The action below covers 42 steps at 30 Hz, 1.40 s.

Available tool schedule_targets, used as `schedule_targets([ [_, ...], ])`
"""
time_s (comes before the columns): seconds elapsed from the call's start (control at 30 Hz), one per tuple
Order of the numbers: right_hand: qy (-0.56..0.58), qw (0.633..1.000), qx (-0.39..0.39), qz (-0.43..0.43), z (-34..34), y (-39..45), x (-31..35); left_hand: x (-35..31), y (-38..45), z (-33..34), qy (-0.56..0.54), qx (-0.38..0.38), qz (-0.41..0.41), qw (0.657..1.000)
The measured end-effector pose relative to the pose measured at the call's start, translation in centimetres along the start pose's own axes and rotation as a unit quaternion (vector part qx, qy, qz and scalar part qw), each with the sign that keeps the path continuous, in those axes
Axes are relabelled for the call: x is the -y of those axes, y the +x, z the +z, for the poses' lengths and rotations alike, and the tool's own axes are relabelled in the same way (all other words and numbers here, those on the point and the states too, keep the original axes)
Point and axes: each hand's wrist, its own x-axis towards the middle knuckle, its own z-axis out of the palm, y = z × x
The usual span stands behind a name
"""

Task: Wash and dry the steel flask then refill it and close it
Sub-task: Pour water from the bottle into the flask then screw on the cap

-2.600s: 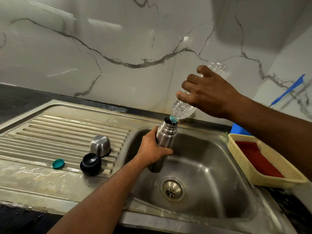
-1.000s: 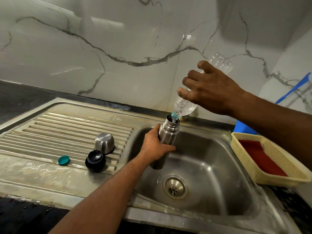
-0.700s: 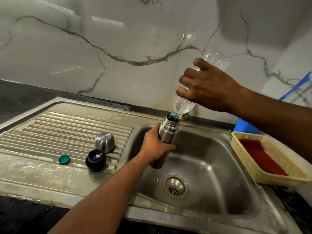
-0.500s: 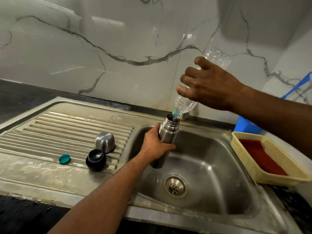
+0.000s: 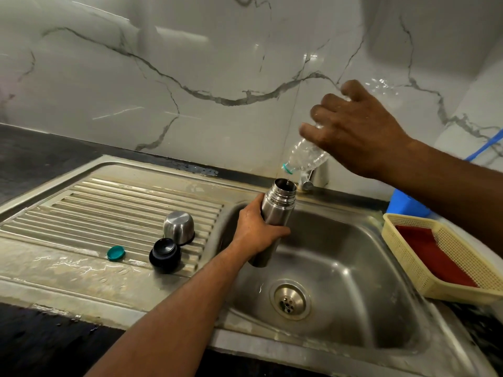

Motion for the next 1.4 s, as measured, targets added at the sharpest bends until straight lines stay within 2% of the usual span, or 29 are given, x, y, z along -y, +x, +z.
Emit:
schedule_targets([
  [0.07, 0.062, 0.993, 0.036, 0.097, 0.2, -0.5, 0.3, -0.4, 0.1, -0.3, -0.010, -0.012, 0.000, 1.000],
  [0.13, 0.142, 0.967, 0.080, 0.198, 0.6, -1.3, 0.7, -0.9, 0.3, -0.8, -0.023, -0.029, 0.005, 0.999],
  [0.23, 0.299, 0.885, 0.108, 0.341, 1.2, -2.7, 1.6, -2.0, 0.6, -2.1, -0.036, -0.040, 0.012, 0.998],
  [0.33, 0.406, 0.787, 0.150, 0.439, 2.3, -3.8, 3.4, -3.1, 1.0, -3.3, -0.059, -0.063, 0.017, 0.996],
  [0.43, 0.527, 0.671, 0.144, 0.501, 3.7, -4.9, 7.1, -4.0, 1.4, -4.6, -0.077, -0.089, 0.016, 0.993],
  [0.5, 0.585, 0.608, 0.119, 0.523, 4.4, -5.2, 10.5, -4.3, 1.7, -5.5, -0.080, -0.105, 0.014, 0.991],
  [0.57, 0.626, 0.558, 0.105, 0.535, 4.9, -5.0, 13.7, -4.5, 1.9, -6.2, -0.078, -0.118, 0.012, 0.990],
  [0.67, 0.649, 0.511, 0.094, 0.555, 6.1, -4.6, 17.5, -5.0, 2.6, -7.4, -0.070, -0.130, 0.005, 0.989],
  [0.87, 0.651, 0.480, 0.086, 0.581, 8.1, -4.2, 20.0, -6.0, 5.0, -10.2, -0.039, -0.141, -0.022, 0.989],
  [1.07, 0.665, 0.509, 0.084, 0.540, 7.5, -4.2, 21.2, -3.9, 6.1, -12.3, -0.022, -0.174, -0.060, 0.983],
  [1.2, 0.666, 0.511, 0.081, 0.538, 8.0, -4.1, 21.5, -2.7, 6.4, -13.0, -0.030, -0.185, -0.084, 0.979],
  [1.4, 0.672, 0.513, 0.078, 0.528, 8.6, -4.3, 22.0, -1.5, 6.4, -14.1, -0.020, -0.176, -0.070, 0.982],
])
